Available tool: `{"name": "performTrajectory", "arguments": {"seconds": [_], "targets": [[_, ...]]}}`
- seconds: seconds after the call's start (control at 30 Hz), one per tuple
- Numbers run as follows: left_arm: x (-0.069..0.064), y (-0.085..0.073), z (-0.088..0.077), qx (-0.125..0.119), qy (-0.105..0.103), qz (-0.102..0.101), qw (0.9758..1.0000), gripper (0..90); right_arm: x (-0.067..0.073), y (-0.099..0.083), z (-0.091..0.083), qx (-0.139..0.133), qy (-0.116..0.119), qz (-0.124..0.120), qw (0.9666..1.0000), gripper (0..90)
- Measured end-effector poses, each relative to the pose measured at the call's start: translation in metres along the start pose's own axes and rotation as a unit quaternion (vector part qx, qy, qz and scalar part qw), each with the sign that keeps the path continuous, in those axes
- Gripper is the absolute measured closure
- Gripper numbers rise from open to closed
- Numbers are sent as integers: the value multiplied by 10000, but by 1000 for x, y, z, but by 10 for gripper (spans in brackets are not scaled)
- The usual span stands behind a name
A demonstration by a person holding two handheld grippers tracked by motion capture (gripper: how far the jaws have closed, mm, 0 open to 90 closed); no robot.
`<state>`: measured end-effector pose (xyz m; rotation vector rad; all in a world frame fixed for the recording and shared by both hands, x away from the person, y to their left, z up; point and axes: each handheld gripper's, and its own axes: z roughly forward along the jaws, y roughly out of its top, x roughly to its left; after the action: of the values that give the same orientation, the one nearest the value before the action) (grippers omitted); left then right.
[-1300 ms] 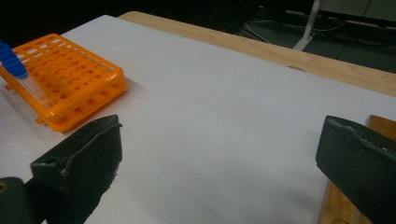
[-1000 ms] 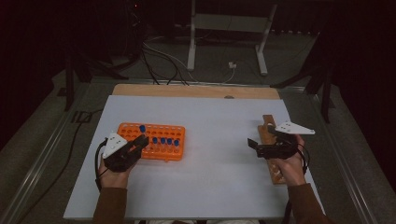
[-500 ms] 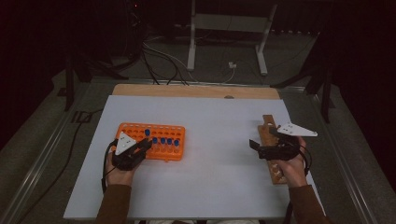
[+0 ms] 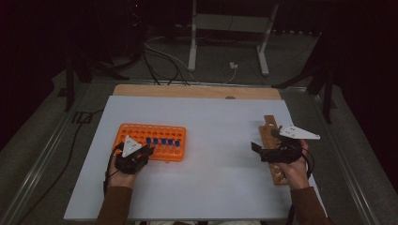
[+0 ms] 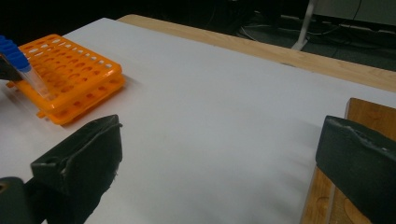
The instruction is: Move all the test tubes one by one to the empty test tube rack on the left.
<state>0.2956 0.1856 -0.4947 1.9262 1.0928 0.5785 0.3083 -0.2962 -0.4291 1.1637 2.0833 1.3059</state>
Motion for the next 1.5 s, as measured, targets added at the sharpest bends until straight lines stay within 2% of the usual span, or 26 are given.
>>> {"name": "performTrajectory", "arguments": {"seconds": [0.23, 0.3, 0.4, 0.53, 0.67, 0.87, 1.0, 1.13, 1.23, 1.33, 1.4, 1.5], "targets": [[0, -1, -1, -17, 1, -72, 10000, 778, 1, -4, -1, -22, 33, -2, 10000, 5], [0, -1, -2, -34, -37, -155, 9999, 763, 2, -5, -1, -36, 34, -11, 10000, 5], [0, -1, -4, -59, 53, -203, 9998, 670, 2, -7, -3, -84, 45, -15, 10000, 5], [5, 1, -16, -321, -10, -417, 9986, 580, 4, -11, -4, -141, 88, -34, 9999, 5], [8, 1, -32, -610, 34, -492, 9969, 532, 7, -16, -7, -211, 99, -98, 9997, 5], [12, 1, -58, -1079, 26, -580, 9925, 462, 9, -22, -13, -291, 139, -56, 9995, 5], [14, 0, -71, -1303, 79, -639, 9894, 347, 10, -26, -16, -351, 177, -14, 9992, 5], [13, -1, -81, -1455, 238, -643, 9870, 221, 12, -29, -18, -389, 210, 6, 9990, 5], [14, -3, -84, -1474, 358, -704, 9859, 152, 11, -31, -19, -445, 214, 34, 9988, 4], [16, -4, -86, -1471, 473, -777, 9849, 46, 12, -33, -21, -513, 195, 37, 9985, 5], [17, -4, -88, -1508, 582, -798, 9836, 7, 13, -33, -21, -577, 185, 48, 9981, 5], [18, -5, -89, -1450, 745, -732, 9839, 6, 14, -34, -21, -619, 177, 71, 9979, 4]]}}
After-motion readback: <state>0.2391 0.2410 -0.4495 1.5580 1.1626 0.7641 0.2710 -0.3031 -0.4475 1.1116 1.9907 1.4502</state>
